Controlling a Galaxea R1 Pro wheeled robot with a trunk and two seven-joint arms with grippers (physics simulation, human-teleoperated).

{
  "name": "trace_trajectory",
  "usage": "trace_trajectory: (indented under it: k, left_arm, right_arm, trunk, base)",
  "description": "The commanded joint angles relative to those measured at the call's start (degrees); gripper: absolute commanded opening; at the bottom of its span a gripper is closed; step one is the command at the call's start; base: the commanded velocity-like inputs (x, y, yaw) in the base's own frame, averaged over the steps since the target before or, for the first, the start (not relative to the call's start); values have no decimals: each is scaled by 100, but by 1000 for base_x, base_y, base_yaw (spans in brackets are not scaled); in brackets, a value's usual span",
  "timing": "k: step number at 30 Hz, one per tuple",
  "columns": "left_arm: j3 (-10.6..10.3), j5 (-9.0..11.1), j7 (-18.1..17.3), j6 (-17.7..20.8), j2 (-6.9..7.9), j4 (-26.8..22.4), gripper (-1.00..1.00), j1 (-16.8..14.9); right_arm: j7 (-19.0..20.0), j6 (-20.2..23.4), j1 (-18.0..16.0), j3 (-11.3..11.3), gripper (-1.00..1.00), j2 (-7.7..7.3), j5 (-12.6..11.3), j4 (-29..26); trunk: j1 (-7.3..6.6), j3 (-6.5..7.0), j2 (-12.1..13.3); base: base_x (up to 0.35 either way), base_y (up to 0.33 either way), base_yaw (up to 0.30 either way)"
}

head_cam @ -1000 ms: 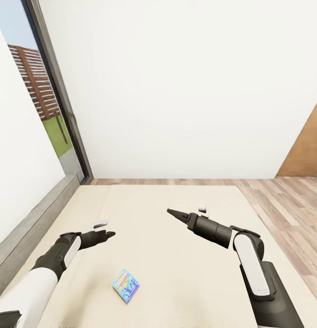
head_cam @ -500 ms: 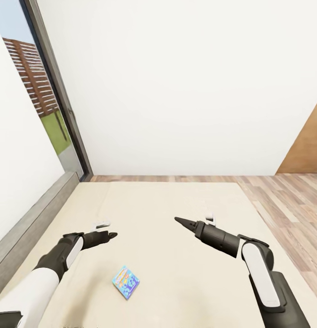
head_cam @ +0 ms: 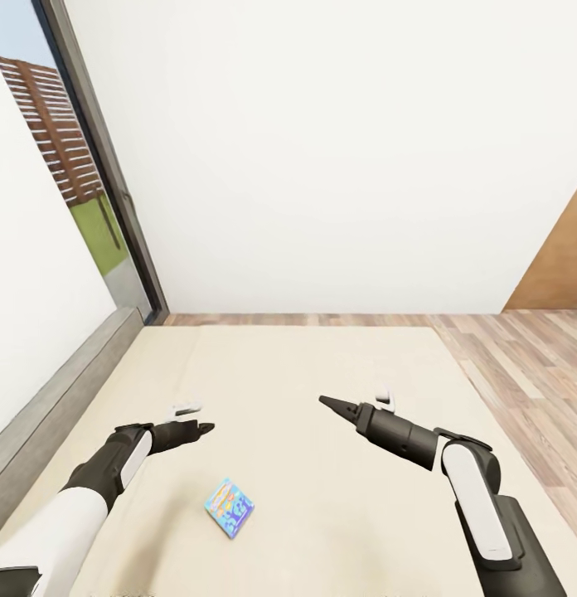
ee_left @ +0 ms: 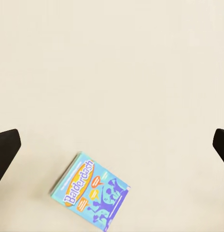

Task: Put all the toys in the child's room - the three board games (two on the bed and one on the table), the two jigsaw puzzles on the table, and the tennis ball on the table - inside the toy box on the table in the child's room.

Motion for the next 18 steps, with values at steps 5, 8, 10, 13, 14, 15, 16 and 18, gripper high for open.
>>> trace_trajectory:
  k: [5,8,10,13,14,15,16,18]
  left_arm:
    - [8,36,-6,45,-7,-10,100,-4]
    - [3,36,-3,42,-10,-24,100,-2]
    - [2,37,-2,41,-10,-35,100,-1]
    - [1,37,-1,41,-12,-47,100,-3]
    - [1,37,-1,41,-12,-49,100,-3]
    - [1,37,-3,41,-12,-52,100,-3]
    - [1,37,-4,41,-11,-54,100,-3]
    - [2,37,-7,40,-11,-64,100,-4]
  right_arm:
    - [46,25,-5,-17,100,-13,34,-2]
    - [43,25,-5,-20,100,-3,35,-2]
    - [41,25,-5,-21,100,4,35,-2]
    - [45,25,-5,-26,100,3,36,-2]
    - [46,25,-5,-27,100,-4,37,-2]
    - [46,25,-5,-28,100,-6,36,-2]
    - [47,25,-5,-29,100,-8,36,-2]
    - [47,25,-5,-31,100,-10,35,-2]
  trunk:
    - [3,-59,-12]
    - [3,-87,-12]
    - [3,-106,-12]
    - [3,-134,-12]
    - [3,-143,-12]
    - [3,-153,-12]
    - [3,-162,-12]
    - [3,-181,-12]
  base:
    - [0,0,0]
    - [0,0,0]
    - [0,0,0]
    - [0,0,0]
    - [0,0,0]
    - [0,0,0]
    - [0,0,0]
    - [0,0,0]
